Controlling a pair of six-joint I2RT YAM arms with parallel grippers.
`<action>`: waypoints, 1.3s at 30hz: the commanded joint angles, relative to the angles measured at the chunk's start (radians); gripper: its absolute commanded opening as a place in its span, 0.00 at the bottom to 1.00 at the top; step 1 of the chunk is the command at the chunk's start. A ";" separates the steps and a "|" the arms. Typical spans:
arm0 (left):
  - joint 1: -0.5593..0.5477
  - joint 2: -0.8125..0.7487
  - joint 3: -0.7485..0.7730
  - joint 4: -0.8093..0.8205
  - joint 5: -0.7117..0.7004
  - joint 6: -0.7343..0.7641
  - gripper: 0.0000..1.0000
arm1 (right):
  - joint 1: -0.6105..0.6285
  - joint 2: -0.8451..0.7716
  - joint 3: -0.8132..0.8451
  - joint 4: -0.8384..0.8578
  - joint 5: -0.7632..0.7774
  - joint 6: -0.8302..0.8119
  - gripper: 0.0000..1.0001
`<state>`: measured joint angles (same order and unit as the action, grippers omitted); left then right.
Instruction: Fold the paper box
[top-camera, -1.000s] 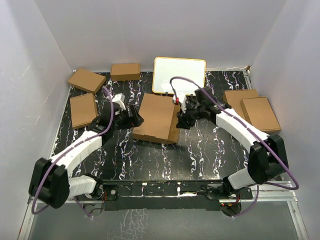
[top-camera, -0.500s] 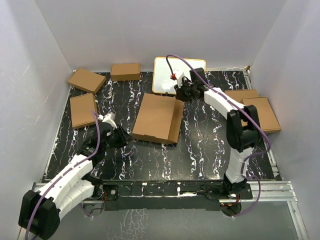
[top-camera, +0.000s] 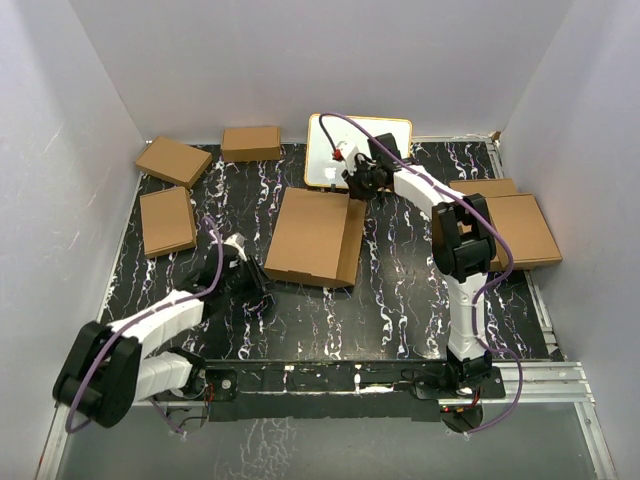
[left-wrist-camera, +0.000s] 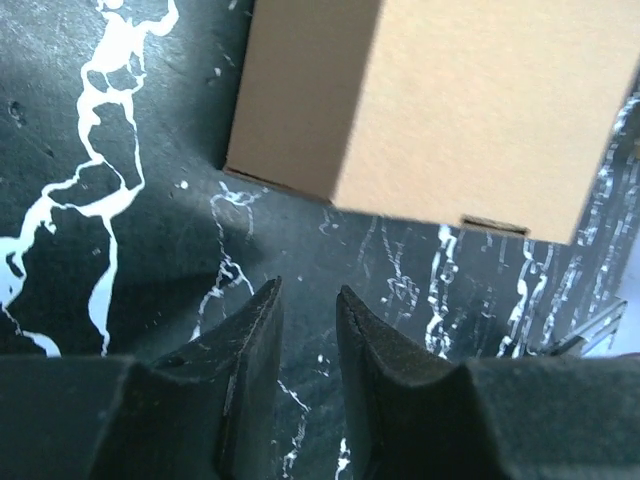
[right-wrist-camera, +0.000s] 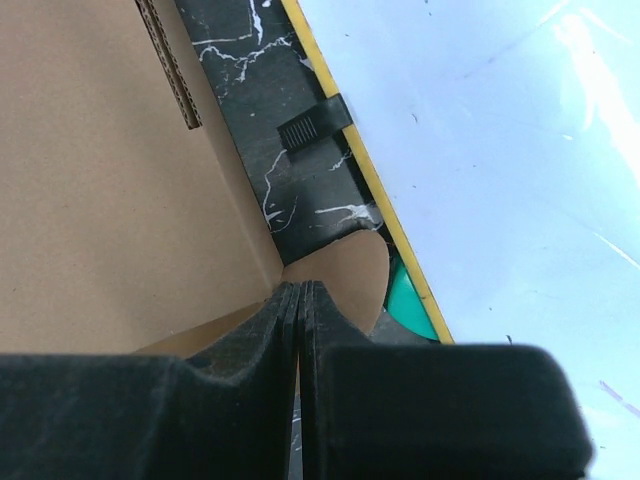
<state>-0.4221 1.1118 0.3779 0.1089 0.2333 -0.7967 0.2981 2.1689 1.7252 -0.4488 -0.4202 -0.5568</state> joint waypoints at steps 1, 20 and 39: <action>0.000 0.110 0.076 0.031 0.003 0.047 0.27 | -0.005 -0.003 0.047 -0.005 -0.076 -0.070 0.08; 0.002 0.187 0.260 -0.223 -0.212 0.250 0.35 | 0.015 -0.127 -0.106 -0.336 -0.411 -0.589 0.08; 0.002 0.430 0.480 -0.280 -0.115 0.548 0.48 | 0.188 -0.594 -0.656 -0.302 -0.374 -0.603 0.08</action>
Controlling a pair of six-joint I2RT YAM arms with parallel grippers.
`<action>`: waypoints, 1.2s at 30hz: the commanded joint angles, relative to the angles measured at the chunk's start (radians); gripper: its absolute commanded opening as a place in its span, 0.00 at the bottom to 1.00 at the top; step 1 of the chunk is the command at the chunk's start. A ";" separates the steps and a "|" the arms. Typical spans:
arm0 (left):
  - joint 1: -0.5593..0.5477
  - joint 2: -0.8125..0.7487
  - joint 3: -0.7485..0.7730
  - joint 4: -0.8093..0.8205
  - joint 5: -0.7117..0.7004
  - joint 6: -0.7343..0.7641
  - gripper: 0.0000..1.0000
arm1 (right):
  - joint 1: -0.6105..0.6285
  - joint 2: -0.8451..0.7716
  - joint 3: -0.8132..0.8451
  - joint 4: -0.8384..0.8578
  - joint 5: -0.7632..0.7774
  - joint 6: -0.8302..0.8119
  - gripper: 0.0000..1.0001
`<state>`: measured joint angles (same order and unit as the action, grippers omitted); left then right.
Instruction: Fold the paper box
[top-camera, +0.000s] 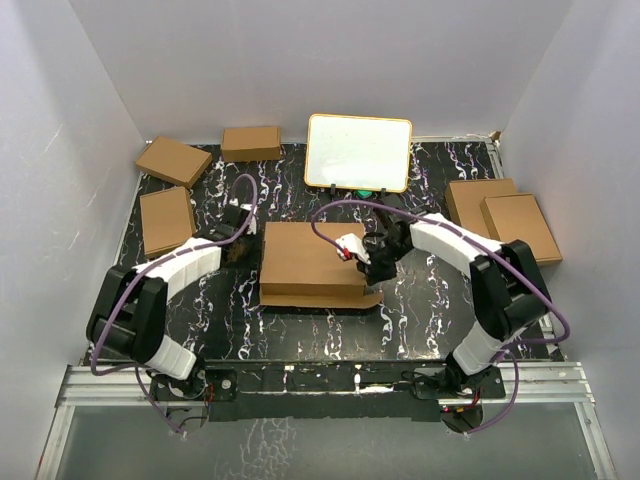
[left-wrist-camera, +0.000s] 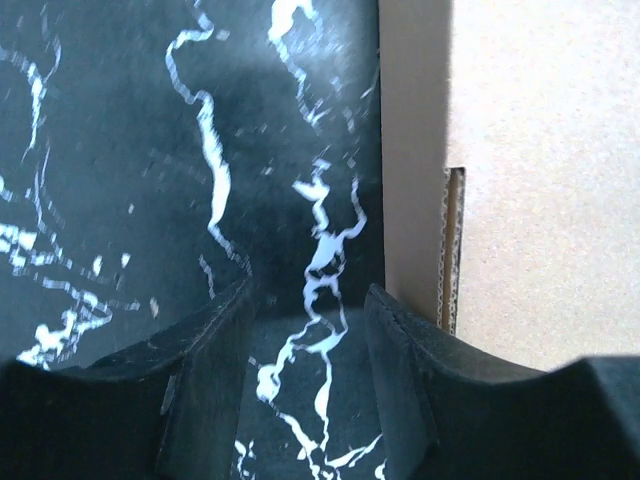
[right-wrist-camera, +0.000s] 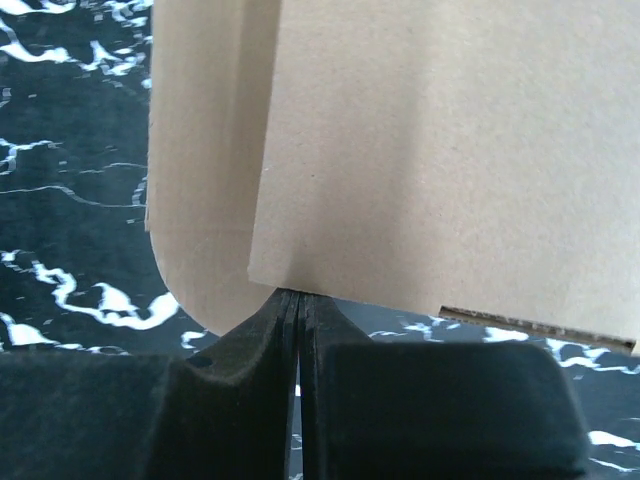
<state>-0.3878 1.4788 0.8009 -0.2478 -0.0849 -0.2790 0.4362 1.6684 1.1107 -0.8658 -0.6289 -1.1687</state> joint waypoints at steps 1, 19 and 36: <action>-0.033 0.081 0.073 0.091 0.223 0.040 0.48 | 0.050 -0.113 -0.062 0.116 -0.164 0.014 0.08; -0.059 0.499 0.505 0.063 0.512 0.119 0.49 | 0.075 -0.428 -0.303 0.174 -0.160 0.155 0.19; 0.044 0.119 0.420 0.106 0.227 0.078 0.65 | 0.051 -0.508 -0.222 0.027 -0.241 0.125 0.27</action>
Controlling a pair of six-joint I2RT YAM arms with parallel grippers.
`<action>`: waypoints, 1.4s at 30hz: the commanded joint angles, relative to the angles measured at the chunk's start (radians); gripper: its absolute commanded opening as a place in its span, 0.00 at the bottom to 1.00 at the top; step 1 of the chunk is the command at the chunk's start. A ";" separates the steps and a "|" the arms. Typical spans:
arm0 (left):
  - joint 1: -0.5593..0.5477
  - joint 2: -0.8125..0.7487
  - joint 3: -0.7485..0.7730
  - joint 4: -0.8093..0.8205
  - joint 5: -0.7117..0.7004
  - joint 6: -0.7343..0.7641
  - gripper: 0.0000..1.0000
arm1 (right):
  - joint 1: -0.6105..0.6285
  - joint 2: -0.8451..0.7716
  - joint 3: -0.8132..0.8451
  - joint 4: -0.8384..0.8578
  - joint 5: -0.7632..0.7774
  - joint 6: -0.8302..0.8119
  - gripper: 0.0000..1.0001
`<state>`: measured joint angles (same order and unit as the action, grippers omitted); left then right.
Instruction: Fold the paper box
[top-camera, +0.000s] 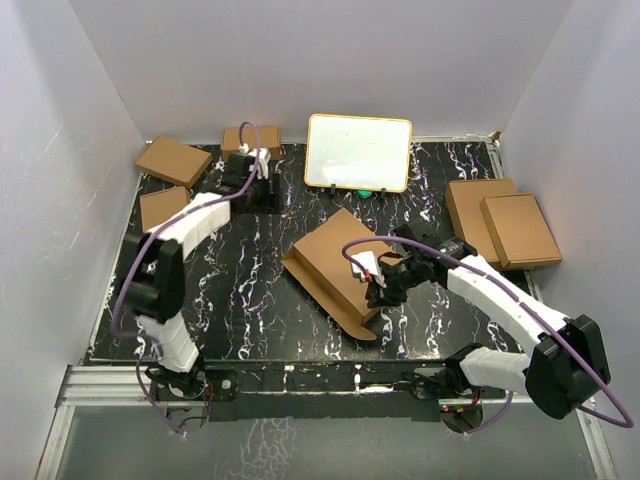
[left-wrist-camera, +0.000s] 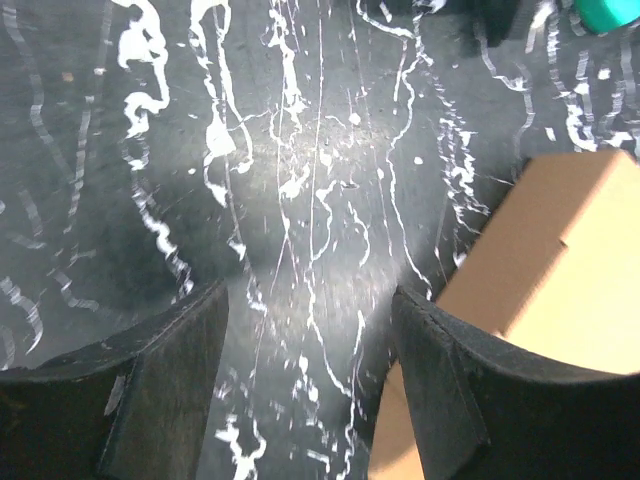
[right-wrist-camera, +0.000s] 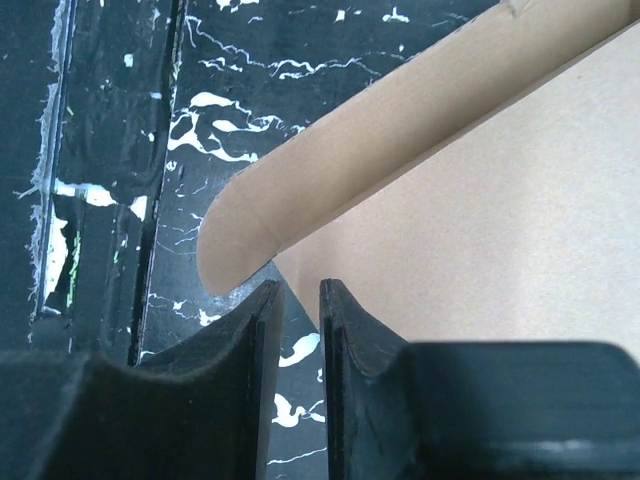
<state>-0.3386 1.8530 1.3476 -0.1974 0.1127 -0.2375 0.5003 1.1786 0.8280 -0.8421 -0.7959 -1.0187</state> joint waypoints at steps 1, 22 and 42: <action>-0.005 -0.313 -0.177 0.080 0.055 0.034 0.64 | -0.014 -0.014 0.062 0.007 -0.076 -0.027 0.31; -0.240 -0.658 -0.683 0.279 0.163 -0.498 0.13 | -0.494 0.157 0.024 0.534 0.275 0.490 0.08; -0.293 -0.191 -0.414 0.275 0.150 -0.409 0.16 | -0.497 0.245 0.035 0.308 0.063 0.246 0.08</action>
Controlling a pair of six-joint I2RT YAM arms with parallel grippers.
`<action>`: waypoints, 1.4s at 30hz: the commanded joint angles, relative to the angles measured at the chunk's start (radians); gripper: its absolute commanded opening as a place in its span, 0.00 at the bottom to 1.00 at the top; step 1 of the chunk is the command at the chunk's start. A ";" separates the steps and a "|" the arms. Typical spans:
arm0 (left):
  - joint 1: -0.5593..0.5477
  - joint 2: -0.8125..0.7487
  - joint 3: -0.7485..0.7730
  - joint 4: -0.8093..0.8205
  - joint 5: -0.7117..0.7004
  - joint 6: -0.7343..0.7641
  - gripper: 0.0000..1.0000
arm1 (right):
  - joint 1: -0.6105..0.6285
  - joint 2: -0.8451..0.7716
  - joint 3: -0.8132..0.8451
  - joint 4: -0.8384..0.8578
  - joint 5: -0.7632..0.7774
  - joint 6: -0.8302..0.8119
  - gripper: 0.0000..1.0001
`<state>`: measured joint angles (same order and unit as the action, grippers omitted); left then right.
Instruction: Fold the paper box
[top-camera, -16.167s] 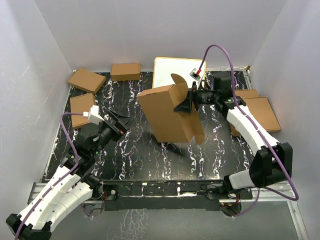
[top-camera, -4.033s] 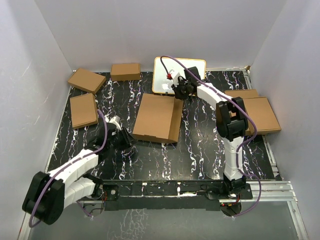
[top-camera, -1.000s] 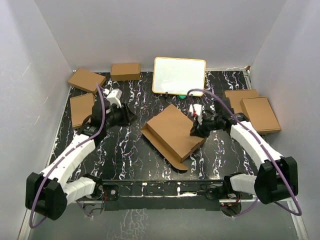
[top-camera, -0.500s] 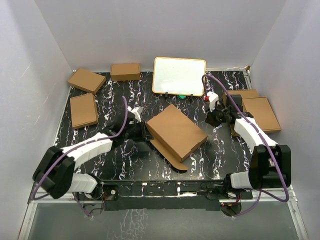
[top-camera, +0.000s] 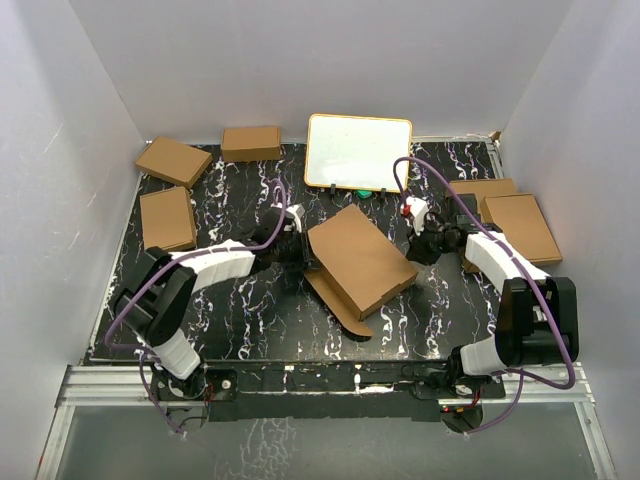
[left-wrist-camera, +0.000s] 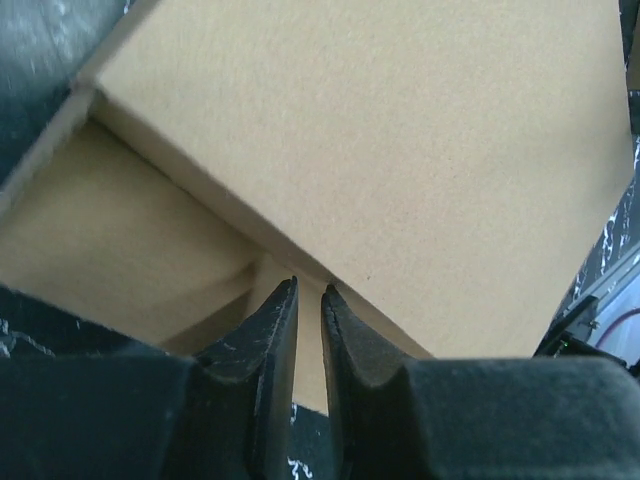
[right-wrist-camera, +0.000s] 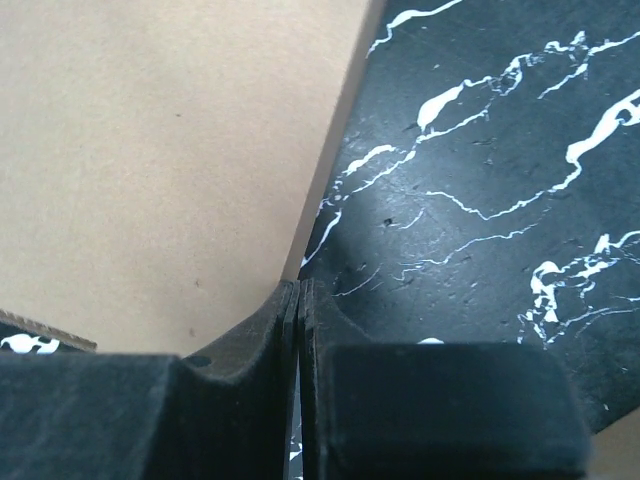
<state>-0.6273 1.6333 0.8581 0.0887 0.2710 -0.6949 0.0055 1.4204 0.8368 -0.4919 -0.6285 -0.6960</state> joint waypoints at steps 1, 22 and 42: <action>-0.005 0.041 0.090 -0.012 -0.010 0.055 0.16 | -0.002 0.002 0.027 -0.049 -0.113 -0.086 0.08; -0.006 -0.359 -0.029 -0.084 -0.013 0.390 0.38 | -0.160 -0.082 0.053 -0.009 -0.376 0.118 0.48; -0.580 -0.568 -0.453 0.335 -0.179 1.083 0.92 | -0.166 0.069 0.046 -0.035 -0.541 0.131 0.69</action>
<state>-1.1217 0.9691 0.3965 0.3546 0.2756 0.1898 -0.1535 1.4914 0.8619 -0.5526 -1.1088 -0.5472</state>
